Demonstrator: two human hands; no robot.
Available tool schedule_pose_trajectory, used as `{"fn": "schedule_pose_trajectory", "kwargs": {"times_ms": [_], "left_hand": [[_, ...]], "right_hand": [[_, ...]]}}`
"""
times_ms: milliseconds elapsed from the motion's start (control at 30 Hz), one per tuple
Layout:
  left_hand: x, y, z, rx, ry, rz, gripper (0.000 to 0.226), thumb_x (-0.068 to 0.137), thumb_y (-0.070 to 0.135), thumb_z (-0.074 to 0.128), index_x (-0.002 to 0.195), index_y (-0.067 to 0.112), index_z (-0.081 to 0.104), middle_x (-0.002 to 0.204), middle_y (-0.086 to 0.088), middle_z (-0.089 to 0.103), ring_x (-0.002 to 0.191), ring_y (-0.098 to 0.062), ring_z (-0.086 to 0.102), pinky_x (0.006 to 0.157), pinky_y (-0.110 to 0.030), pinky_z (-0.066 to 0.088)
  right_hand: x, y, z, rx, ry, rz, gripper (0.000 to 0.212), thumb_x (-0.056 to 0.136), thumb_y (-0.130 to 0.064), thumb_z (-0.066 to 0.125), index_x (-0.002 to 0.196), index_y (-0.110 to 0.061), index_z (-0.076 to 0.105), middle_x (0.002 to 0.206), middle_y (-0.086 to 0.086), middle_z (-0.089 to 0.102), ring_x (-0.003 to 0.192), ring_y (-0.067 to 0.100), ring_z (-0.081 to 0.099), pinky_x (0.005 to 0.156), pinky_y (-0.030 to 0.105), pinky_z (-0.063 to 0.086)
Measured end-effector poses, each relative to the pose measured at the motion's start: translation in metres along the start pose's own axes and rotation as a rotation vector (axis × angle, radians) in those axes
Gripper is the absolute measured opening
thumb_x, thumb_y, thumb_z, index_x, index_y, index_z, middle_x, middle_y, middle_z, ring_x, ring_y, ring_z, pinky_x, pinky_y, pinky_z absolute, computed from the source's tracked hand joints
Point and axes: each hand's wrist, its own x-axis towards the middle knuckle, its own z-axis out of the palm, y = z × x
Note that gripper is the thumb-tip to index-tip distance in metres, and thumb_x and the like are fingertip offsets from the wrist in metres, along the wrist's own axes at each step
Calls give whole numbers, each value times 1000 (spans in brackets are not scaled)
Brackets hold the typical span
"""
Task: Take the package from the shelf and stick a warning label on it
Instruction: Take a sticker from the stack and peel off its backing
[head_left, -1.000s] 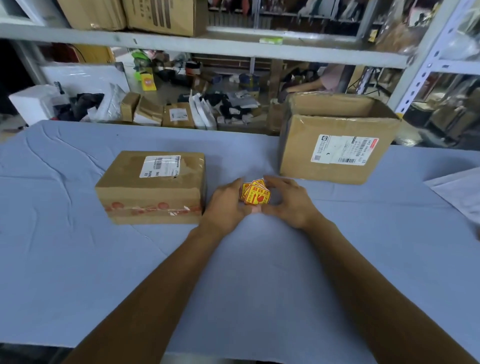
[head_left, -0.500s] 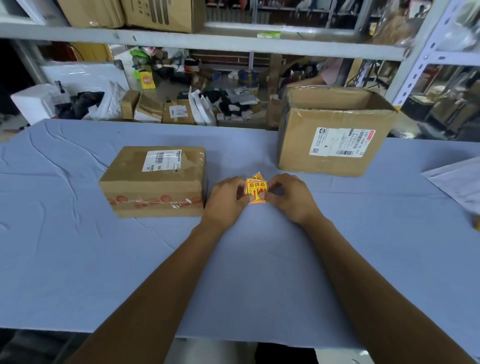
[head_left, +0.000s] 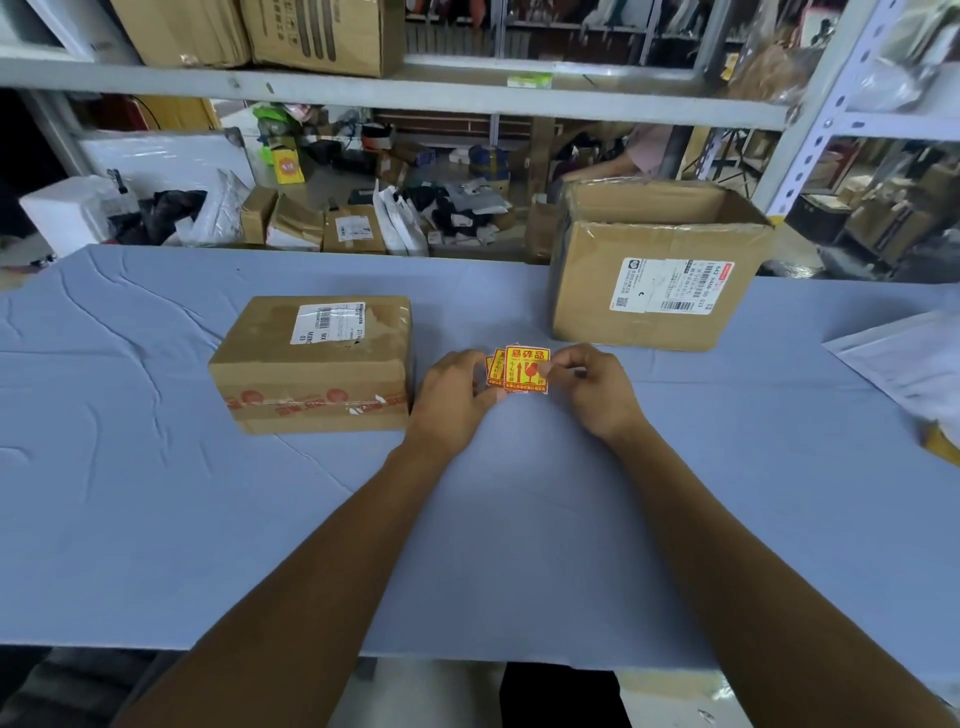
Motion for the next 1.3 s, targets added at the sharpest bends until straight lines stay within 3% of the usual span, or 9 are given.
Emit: {"fn": "schedule_pose_trajectory", "kwargs": {"times_ms": [133,300,400,533,700,833,1000,1133,1300], "left_hand": [[-27,6,-6,-30,34,53,58,88,24,72,142,15,51,136,-11,57,120,-26,59,103,-34,44],[-69,-1,-21,-474,51,-43,28,86,7,74,110,18,64,82,6,67,70,6,64,72,-17,49],[-93,-13,-37,-521,81,-78,9,86,6,72,91,10,66,70,-2,64,61,1,56,64,-24,44],[-122,-30,-62,-514,130,-80,6,86,9,70,89,12,66,80,-11,70,75,-17,60,70,-28,47],[-146,-45,-81,-576,260,-146,22,88,0,68,88,20,60,86,-9,66,78,-18,61,73,-28,47],[-152,-42,-80,-344,401,-157,32,81,12,77,101,22,56,97,0,58,78,-5,53,67,-7,42],[-154,-38,-77,-220,295,13,10,82,13,76,89,15,69,87,-5,67,73,-1,56,69,-11,46],[-154,-38,-77,-283,282,-6,10,83,11,77,92,11,73,90,-5,72,73,-5,61,72,-6,47],[-155,-39,-77,-328,257,-34,9,85,10,75,93,9,74,88,-3,75,80,-11,67,74,-12,51]], "right_hand": [[-28,-1,1,96,43,-12,24,88,-22,70,89,2,66,86,6,65,76,13,57,67,22,45],[-68,-13,24,167,-92,-87,6,86,-11,71,83,-7,68,80,5,65,73,13,56,69,17,44],[-86,-27,48,226,-129,-88,12,85,-4,70,79,-14,66,71,4,62,69,17,54,68,31,44],[-112,-45,80,231,-143,-114,11,91,-4,61,81,-5,64,57,3,57,44,3,51,53,27,47],[-128,-56,103,248,-197,-117,12,93,-6,59,86,-2,68,66,16,63,49,11,56,48,18,49],[-130,-53,102,231,-184,-127,12,91,-7,62,85,1,69,62,16,64,48,12,57,50,19,50],[-133,-55,100,266,-282,-111,12,92,-6,60,86,-3,71,71,13,70,57,10,67,59,21,54],[-135,-58,97,279,-365,-134,23,94,-4,57,81,-16,71,74,4,72,64,7,71,61,19,55],[-134,-58,95,278,-378,-146,18,93,-4,57,84,-12,70,81,13,73,66,10,71,63,23,55]]}}
